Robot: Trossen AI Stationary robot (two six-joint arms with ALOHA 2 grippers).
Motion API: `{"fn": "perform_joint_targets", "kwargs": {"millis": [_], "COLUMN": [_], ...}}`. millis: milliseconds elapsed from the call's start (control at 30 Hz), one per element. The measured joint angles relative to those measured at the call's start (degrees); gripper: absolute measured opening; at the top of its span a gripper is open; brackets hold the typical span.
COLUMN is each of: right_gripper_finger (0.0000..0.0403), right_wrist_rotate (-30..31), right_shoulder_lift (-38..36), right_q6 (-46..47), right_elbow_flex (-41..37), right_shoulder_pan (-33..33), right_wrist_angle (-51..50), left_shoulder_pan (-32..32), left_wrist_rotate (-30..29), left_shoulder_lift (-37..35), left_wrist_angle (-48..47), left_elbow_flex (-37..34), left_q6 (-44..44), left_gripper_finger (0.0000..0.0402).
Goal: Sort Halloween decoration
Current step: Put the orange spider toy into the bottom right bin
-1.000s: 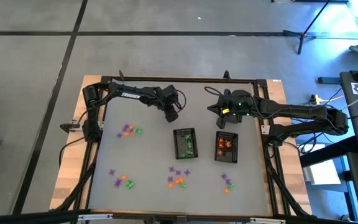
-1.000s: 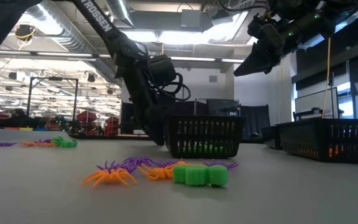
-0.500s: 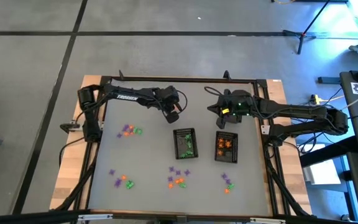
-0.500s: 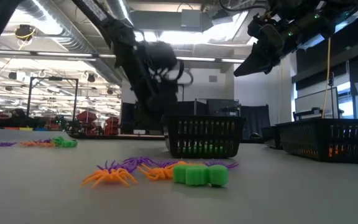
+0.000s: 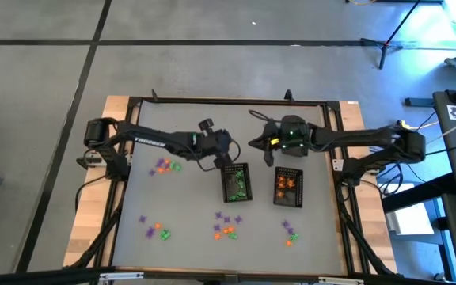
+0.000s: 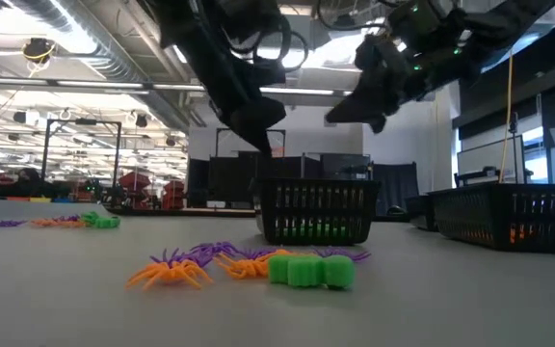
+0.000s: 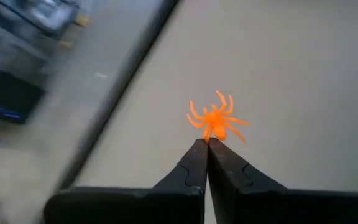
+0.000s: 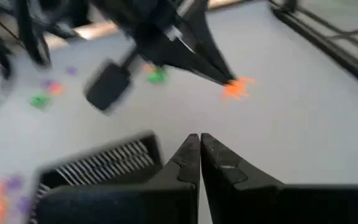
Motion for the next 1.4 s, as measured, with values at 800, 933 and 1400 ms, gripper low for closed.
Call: {"fn": "perform_joint_targets", "kwargs": {"millis": [800, 933, 1400], "right_gripper_finger": [0.0233, 0.0225, 0.0211], "right_wrist_rotate": [-8.7, -8.7, -10.7], "right_shoulder_lift": [11.0, 11.4, 16.0], "right_q6": [11.9, 12.2, 13.2], "right_elbow_flex": [0.0, 0.9, 5.1], "right_shoulder_pan": [-3.4, -3.4, -4.3], "right_wrist_angle": [22.3, 22.1, 19.6], "left_shoulder_pan": [-5.3, -5.6, -6.4], "left_wrist_rotate": [-10.9, -10.9, -8.1], "left_shoulder_lift": [0.3, 0.3, 0.2], "left_wrist_angle": [6.5, 8.8, 12.4], "left_elbow_flex": [0.0, 0.0, 0.0], "left_q6": [4.6, 4.8, 7.6], "left_gripper_finger": [0.0, 0.0, 0.0]}}
